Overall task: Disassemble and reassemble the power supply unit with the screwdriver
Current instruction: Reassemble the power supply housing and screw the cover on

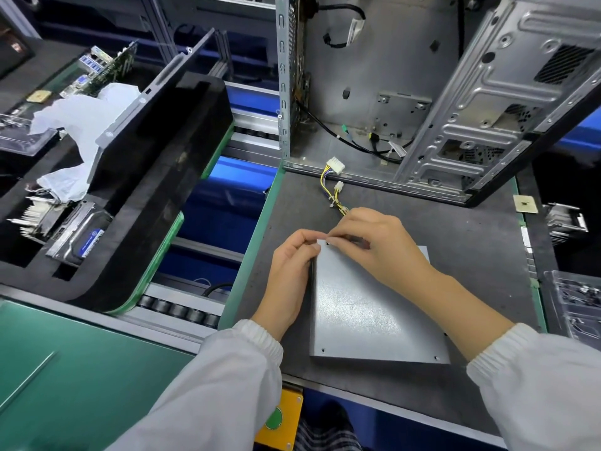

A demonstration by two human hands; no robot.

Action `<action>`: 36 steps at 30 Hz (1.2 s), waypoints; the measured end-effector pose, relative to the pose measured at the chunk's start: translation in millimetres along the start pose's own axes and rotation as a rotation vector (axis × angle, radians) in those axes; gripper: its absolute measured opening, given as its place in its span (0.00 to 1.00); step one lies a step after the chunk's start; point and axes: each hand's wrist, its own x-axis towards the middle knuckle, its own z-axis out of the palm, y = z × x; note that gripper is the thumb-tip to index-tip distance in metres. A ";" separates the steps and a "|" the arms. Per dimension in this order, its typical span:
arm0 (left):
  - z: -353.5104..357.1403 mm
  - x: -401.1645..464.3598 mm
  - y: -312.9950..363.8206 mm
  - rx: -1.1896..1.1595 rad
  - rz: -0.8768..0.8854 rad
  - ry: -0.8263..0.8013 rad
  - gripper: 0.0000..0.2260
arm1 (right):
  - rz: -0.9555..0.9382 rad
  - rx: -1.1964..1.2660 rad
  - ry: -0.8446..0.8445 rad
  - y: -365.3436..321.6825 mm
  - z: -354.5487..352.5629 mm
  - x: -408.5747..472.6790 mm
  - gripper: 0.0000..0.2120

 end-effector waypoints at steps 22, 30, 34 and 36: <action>-1.5 -1.9 1.4 0.028 0.013 -0.025 0.07 | -0.265 -0.574 0.031 -12.1 7.5 -8.8 0.04; -2.1 0.3 6.5 0.064 0.003 -0.067 0.04 | 0.174 -0.010 -0.127 -13.3 -4.2 -19.0 0.15; -1.9 -1.2 5.1 0.051 0.001 -0.089 0.04 | 0.288 0.059 -0.137 -13.4 -7.6 -15.0 0.18; -1.1 -1.0 5.5 0.052 0.003 -0.085 0.04 | 0.267 -0.056 -0.186 -18.3 -10.8 -12.8 0.19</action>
